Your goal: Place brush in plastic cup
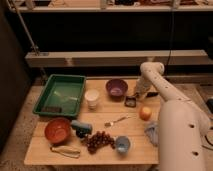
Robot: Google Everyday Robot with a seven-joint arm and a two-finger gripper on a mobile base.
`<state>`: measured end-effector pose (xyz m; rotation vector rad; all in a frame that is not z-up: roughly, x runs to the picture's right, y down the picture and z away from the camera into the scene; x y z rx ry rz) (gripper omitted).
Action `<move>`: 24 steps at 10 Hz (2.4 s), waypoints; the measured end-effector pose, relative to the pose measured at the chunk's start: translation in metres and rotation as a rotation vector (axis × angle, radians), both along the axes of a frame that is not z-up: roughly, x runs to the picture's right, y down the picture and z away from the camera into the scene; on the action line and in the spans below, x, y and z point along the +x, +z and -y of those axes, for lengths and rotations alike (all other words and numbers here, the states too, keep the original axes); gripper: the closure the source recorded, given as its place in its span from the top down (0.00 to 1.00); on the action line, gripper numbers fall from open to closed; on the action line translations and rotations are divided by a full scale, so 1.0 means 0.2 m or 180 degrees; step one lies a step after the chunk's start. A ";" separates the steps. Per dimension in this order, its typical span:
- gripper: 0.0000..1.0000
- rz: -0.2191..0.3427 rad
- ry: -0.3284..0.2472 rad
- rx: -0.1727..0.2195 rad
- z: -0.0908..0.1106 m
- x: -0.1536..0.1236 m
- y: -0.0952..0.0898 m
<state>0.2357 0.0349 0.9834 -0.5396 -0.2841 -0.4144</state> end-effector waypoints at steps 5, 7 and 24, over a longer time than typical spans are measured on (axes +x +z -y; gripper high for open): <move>0.00 0.0122 0.0035 0.0196 0.27 0.04 -0.27; 0.00 0.0139 0.0014 0.0304 0.38 0.11 -0.48; 0.00 0.1331 -0.0968 0.0490 -0.57 -0.58 -1.54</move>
